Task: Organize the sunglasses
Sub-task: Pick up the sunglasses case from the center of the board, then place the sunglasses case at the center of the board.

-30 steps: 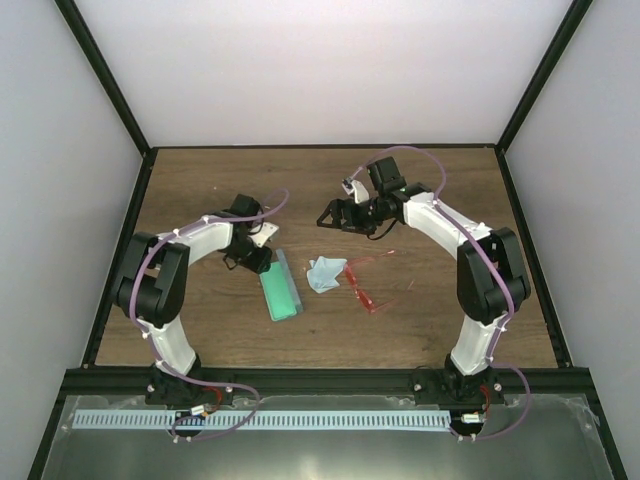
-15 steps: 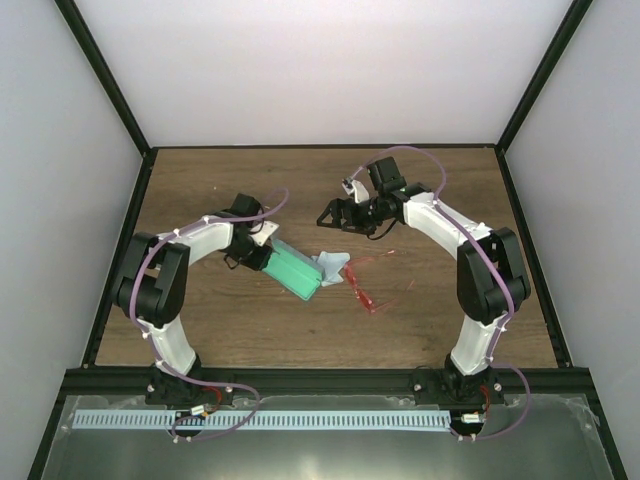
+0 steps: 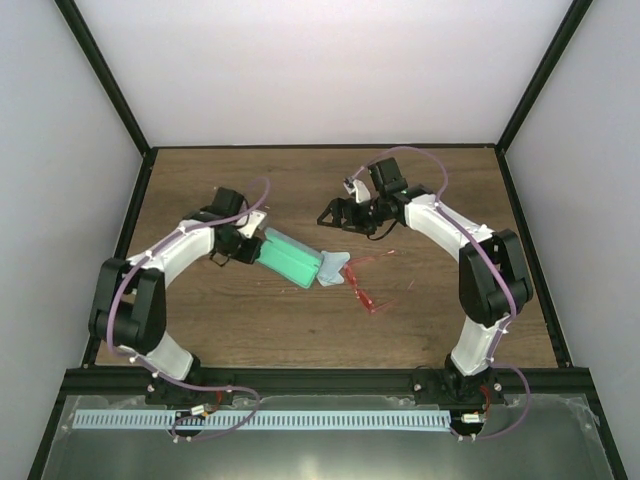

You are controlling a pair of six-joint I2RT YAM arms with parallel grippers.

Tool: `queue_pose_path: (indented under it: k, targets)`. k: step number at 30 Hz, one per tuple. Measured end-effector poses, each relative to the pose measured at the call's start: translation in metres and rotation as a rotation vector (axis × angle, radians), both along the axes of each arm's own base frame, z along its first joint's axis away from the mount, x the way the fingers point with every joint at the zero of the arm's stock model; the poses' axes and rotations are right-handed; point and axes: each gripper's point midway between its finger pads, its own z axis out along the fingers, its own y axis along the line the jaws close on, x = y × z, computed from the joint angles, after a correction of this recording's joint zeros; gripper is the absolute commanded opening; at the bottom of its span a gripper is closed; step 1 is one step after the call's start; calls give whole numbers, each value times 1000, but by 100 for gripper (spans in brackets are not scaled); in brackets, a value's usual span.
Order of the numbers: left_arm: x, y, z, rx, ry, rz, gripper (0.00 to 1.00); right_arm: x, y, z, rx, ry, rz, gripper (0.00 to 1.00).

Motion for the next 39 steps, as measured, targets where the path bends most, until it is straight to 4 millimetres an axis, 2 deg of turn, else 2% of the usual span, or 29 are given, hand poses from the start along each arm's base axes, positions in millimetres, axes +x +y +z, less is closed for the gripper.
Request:
queue_pose_path:
  k: [3, 7, 16, 22, 26, 32, 34, 39]
  targets:
    - [5, 5, 15, -42, -29, 34, 4, -2, -1, -5, 0, 13, -7, 99]
    - [10, 16, 17, -73, -26, 104, 4, -4, -2, -10, -2, 31, -14, 99]
    - [16, 33, -5, -75, -10, 349, 4, -3, -1, -4, 8, 17, -19, 99]
    - [30, 44, -7, -69, -54, 495, 4, -4, -2, 1, 10, 6, -20, 99]
    - [41, 41, -13, -90, -67, 516, 4, -4, -2, 0, 9, 8, -20, 99]
    - [48, 34, -46, -86, 0, 492, 4, -5, -3, -2, 7, 12, -20, 99]
    - [53, 33, -44, -91, -11, 481, 4, -5, -3, -2, 5, 14, -20, 99]
    - [57, 32, -43, -92, -24, 464, 28, -8, -5, -3, -5, 16, -17, 98]
